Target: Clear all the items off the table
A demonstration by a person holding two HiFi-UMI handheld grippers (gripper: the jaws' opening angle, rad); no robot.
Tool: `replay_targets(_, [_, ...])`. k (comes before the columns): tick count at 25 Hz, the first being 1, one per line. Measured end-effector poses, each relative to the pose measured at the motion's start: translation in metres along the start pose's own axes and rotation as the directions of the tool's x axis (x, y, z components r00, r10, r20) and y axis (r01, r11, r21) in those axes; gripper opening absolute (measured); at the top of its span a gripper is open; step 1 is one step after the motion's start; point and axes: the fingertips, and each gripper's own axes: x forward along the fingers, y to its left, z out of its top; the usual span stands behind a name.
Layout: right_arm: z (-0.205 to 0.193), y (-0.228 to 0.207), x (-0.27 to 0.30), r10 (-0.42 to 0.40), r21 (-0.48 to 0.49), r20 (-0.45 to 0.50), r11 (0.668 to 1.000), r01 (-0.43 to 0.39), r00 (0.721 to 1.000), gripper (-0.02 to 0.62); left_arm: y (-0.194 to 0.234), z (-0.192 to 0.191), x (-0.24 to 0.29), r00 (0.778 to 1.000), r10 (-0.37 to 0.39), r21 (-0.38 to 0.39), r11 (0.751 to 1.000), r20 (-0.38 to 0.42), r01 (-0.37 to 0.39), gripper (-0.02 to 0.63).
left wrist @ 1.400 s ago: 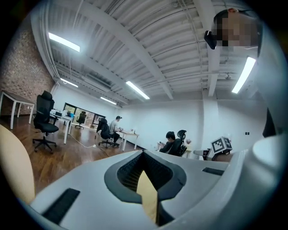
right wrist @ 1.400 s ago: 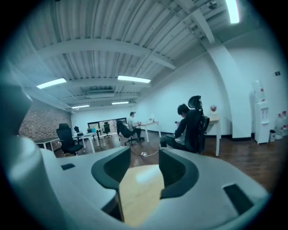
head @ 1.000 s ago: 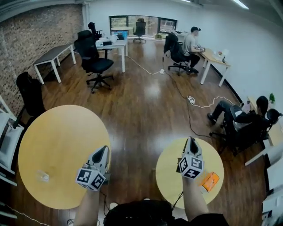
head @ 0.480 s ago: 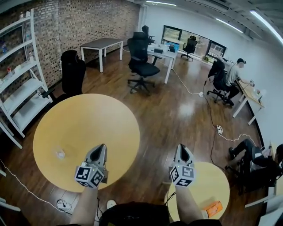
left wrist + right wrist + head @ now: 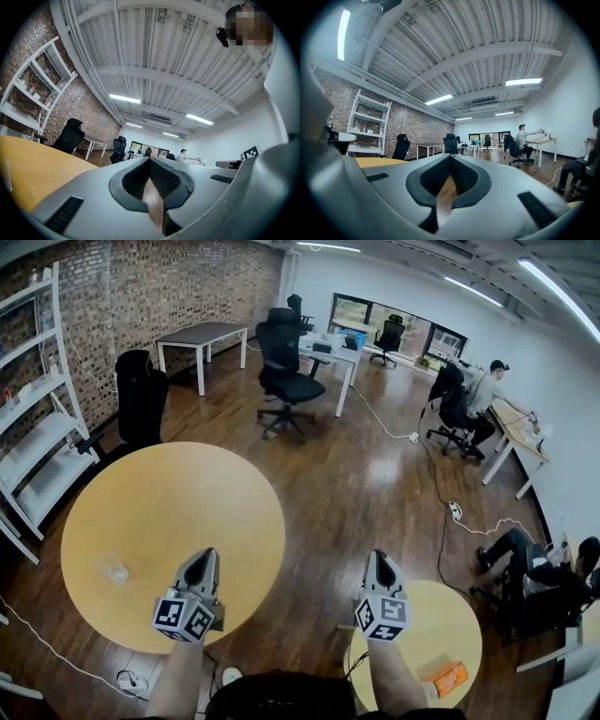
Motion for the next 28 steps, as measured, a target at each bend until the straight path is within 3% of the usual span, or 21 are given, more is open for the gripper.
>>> replay_targets(7, [-0.005, 0.006, 0.0, 0.006, 0.019, -0.009, 1.0, -0.006, 1.0, 0.005, 0.014, 0.004, -0.007, 1.0, 0.014, 0.033, 0.999, 0.01, -0.015, 0.0])
replay_targets(14, [-0.013, 0.063, 0.024, 0.102, 0.013, -0.043, 0.995, -0.102, 0.994, 0.005, 0.07, 0.019, -0.052, 0.99, 0.134, 0.037, 0.99, 0.034, -0.135, 0.002])
replay_targets(18, [-0.017, 0.12, 0.047, 0.198, 0.006, -0.064, 0.98, -0.198, 0.978, 0.005, 0.117, 0.028, -0.096, 0.967, 0.252, 0.045, 0.966, 0.038, -0.254, 0.003])
replay_targets(24, [-0.034, 0.228, 0.069, 0.344, 0.032, -0.105, 0.939, -0.343, 0.933, 0.005, 0.19, 0.042, -0.177, 0.91, 0.414, 0.069, 0.907, 0.031, -0.415, 0.037])
replay_targets(28, [-0.049, 0.298, 0.066, 0.438, 0.03, -0.143, 0.898, -0.438, 0.888, 0.005, 0.231, 0.036, -0.209, 0.888, 0.458, 0.09, 0.887, -0.048, -0.453, 0.284])
